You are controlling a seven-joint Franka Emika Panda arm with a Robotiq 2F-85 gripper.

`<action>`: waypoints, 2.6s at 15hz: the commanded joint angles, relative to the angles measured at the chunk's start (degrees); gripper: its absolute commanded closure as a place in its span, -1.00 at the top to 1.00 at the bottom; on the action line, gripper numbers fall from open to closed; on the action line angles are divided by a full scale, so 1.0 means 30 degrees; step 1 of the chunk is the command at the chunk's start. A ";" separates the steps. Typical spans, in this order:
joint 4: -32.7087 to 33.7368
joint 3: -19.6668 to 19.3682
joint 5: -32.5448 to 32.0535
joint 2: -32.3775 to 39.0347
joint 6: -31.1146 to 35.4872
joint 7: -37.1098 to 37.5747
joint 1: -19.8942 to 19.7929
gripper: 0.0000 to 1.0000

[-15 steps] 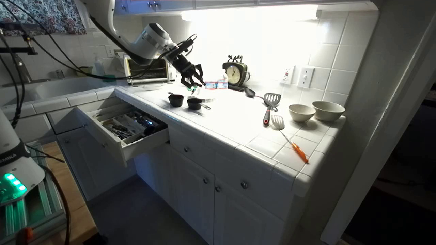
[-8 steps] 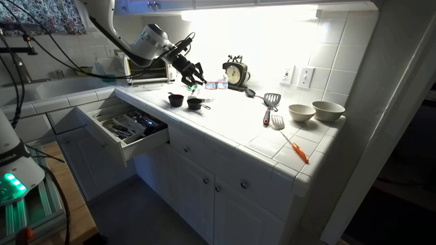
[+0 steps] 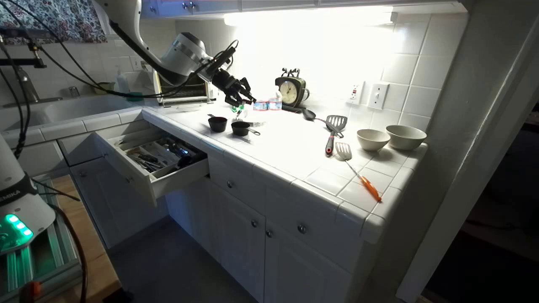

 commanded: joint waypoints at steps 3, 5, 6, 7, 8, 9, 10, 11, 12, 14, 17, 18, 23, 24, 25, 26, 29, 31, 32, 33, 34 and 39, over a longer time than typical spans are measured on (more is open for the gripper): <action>-0.1050 0.0201 -0.1694 -0.0760 -0.0409 0.0660 0.0131 -0.91; -0.1172 0.0216 -0.2165 -0.0844 -0.0539 0.0702 0.0208 -0.91; -0.1210 0.0236 -0.2419 -0.0867 -0.0683 0.0737 0.0253 -0.91; -0.1233 0.0250 -0.2625 -0.0877 -0.0835 0.0783 0.0297 -0.91; -0.1271 0.0272 -0.2819 -0.0890 -0.0986 0.0804 0.0334 -0.91; -0.1341 0.0292 -0.3059 -0.0914 -0.1134 0.0831 0.0369 -0.91; -0.1414 0.0317 -0.3198 -0.0940 -0.1266 0.0836 0.0399 -0.91; -0.1480 0.0341 -0.3276 -0.0960 -0.1383 0.0819 0.0428 -0.91; -0.1558 0.0388 -0.3248 -0.0997 -0.1539 0.0671 0.0456 -0.91; -0.1644 0.0473 -0.3304 -0.1039 -0.1828 0.0548 0.0504 -0.91; -0.1697 0.0645 -0.3252 -0.1110 -0.2194 0.0243 0.0556 -0.91; -0.1725 0.0700 -0.3251 -0.1137 -0.2352 0.0148 0.0586 -0.91; -0.1946 0.0859 -0.3765 -0.1240 -0.2883 -0.0159 0.0770 -0.91; -0.2016 0.0883 -0.3919 -0.1265 -0.2953 -0.0234 0.0799 -0.91; -0.2065 0.0890 -0.4230 -0.1286 -0.2997 -0.0370 0.0829 -0.91; -0.2068 0.0922 -0.4411 -0.1298 -0.3053 -0.0449 0.0843 -0.91; -0.2053 0.0999 -0.4807 -0.1293 -0.3138 -0.0495 0.0876 -0.91; -0.2091 0.1020 -0.5192 -0.1316 -0.3169 -0.0511 0.0913 -0.91; -0.2100 0.1017 -0.5377 -0.1330 -0.3188 -0.0484 0.0944 -0.91; -0.2107 0.1018 -0.5530 -0.1338 -0.3206 -0.0478 0.0968 -0.91; -0.2125 0.1017 -0.5759 -0.1347 -0.3241 -0.0492 0.0992 -0.91; -0.2170 0.0986 -0.6731 -0.1403 -0.3463 -0.0518 0.1038 -0.91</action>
